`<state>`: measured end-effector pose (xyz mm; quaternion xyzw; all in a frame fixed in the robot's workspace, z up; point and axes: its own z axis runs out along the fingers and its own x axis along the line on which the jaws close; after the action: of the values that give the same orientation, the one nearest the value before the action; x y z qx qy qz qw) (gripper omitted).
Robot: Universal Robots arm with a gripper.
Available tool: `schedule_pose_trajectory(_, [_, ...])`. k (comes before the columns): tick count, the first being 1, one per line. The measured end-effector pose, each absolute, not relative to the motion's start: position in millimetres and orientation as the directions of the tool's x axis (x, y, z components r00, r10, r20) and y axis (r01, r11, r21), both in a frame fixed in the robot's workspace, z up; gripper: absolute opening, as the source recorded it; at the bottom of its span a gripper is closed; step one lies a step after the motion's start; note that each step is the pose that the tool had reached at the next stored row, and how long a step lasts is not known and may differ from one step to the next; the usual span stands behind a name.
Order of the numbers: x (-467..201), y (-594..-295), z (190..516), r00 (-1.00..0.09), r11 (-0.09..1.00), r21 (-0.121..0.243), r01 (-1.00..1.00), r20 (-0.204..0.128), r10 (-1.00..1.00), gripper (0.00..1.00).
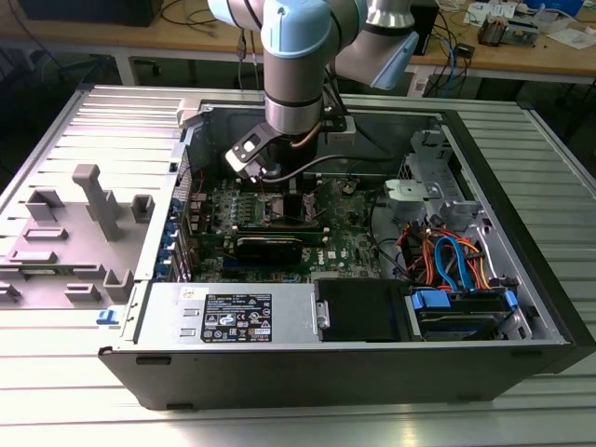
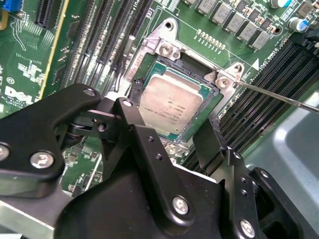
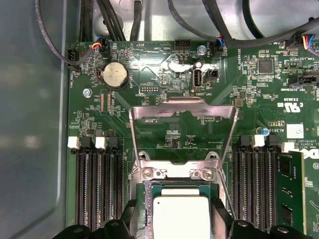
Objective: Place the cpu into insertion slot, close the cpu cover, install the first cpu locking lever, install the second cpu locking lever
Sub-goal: 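Place the cpu into insertion slot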
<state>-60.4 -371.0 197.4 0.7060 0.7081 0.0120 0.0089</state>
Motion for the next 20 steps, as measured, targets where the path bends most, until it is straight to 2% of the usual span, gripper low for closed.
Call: schedule_pose_trajectory(20, [-60.7,-369.2,195.3,-0.002,0.002,0.029,1.0,0.004,1.0,0.68])
